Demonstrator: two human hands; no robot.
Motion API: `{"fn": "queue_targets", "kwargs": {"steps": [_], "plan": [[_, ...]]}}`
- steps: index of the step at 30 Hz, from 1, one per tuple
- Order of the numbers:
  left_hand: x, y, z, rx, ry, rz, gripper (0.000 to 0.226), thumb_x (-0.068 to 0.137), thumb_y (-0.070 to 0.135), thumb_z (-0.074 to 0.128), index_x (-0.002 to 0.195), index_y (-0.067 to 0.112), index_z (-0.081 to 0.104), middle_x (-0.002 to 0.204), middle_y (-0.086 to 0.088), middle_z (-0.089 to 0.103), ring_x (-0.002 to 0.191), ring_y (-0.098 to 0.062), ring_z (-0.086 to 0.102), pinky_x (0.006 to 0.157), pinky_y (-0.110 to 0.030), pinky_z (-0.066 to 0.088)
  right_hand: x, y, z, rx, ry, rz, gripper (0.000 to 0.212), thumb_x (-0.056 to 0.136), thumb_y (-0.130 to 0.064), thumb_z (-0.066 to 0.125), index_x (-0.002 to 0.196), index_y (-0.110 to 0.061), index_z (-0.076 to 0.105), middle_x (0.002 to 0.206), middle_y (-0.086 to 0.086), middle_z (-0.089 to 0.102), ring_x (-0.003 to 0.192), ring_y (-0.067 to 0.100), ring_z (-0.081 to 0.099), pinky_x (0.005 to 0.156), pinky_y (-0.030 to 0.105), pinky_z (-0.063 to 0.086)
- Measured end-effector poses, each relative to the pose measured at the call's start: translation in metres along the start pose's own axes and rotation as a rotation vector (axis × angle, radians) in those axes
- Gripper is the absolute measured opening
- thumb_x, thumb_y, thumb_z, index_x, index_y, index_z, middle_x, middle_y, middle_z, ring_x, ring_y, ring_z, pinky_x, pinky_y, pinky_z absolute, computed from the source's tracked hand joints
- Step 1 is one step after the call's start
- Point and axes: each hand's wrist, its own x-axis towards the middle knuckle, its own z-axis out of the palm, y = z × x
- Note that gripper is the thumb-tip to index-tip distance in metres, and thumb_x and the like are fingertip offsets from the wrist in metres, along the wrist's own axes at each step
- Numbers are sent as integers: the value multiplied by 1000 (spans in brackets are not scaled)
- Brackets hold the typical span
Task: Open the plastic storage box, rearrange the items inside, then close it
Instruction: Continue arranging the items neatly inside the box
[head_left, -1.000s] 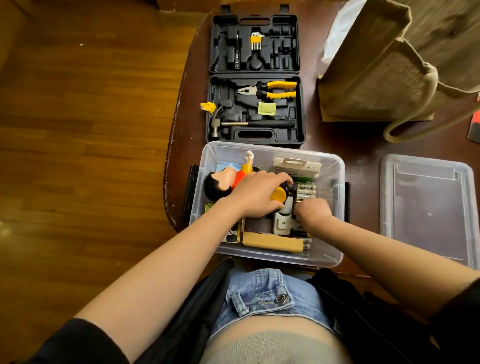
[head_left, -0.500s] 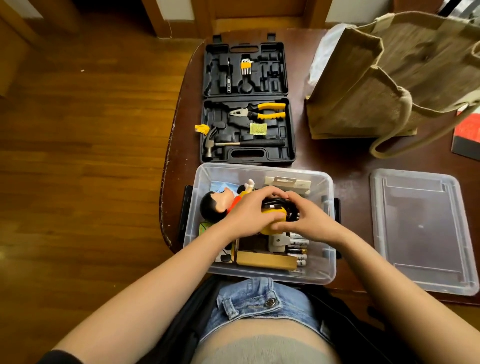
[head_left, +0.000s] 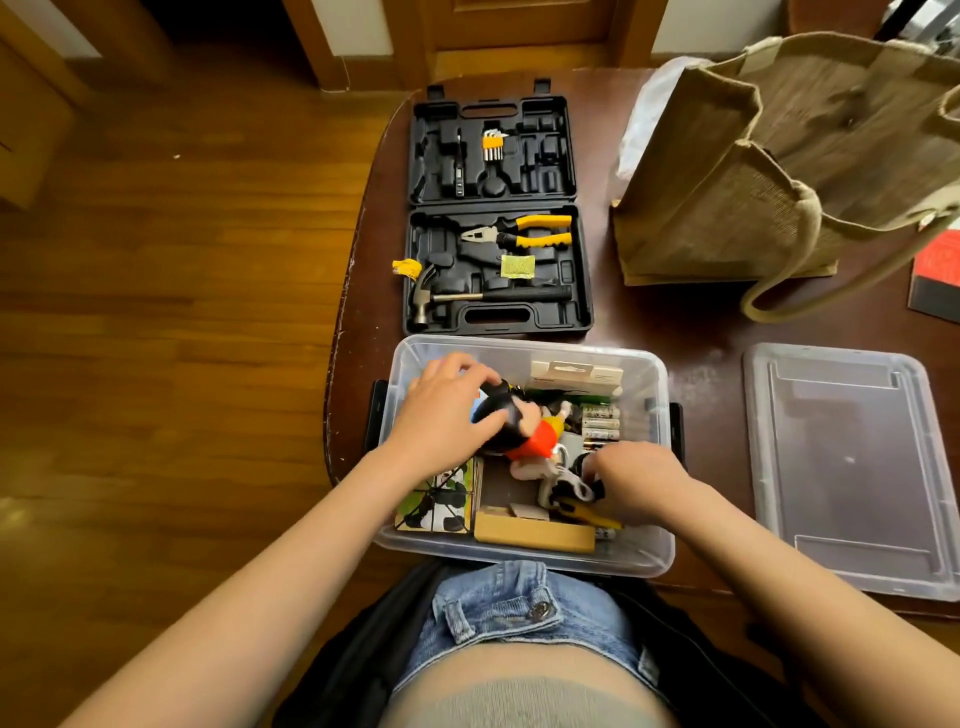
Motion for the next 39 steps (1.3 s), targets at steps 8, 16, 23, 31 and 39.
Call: {"fn": "queue_targets", "kwargs": {"steps": [8, 16, 23, 31, 39], "plan": [[-11, -19, 21, -169, -323, -182, 73, 83, 44, 67, 144, 28, 30, 133, -3, 50, 116, -20, 51, 94, -32, 43, 2, 14, -21, 199, 14, 45, 56, 79, -32, 66, 132, -29, 47, 125, -3, 59, 110, 19, 57, 80, 30, 50], [-3, -25, 30, -66, -19, -284, 57, 89, 16, 59, 141, 21, 35, 145, -5, 24, 113, -27, 52, 92, -36, 47, 52, -27, -11, 737, 310, 62, 70, 67, -41, 79, 125, -18, 47, 121, 0, 58, 110, 20, 55, 87, 33, 47], [29, -29, 23, -178, -168, -362, 42, 87, 21, 63, 124, 20, 42, 129, -11, 50, 93, -28, 58, 74, -34, 45, 61, -43, -6, 881, 400, 65, 50, 60, -37, 75, 95, -27, 41, 86, -10, 53, 84, 19, 58, 56, 25, 36], [34, -32, 29, -423, -142, -457, 54, 79, 31, 75, 118, 21, 39, 126, -13, 42, 100, -26, 54, 71, -31, 48, -7, 5, -12, 1296, 584, -5, 60, 66, -22, 83, 115, -30, 49, 104, -18, 61, 96, -4, 60, 77, 18, 49], [9, -22, 25, -573, -81, -426, 30, 92, 49, 51, 112, 27, 49, 114, -3, 56, 93, -18, 58, 68, -33, 53, -34, 32, 1, 1572, 723, 51, 59, 63, -33, 83, 106, -48, 45, 107, -23, 55, 96, -10, 56, 75, 18, 45]]}}
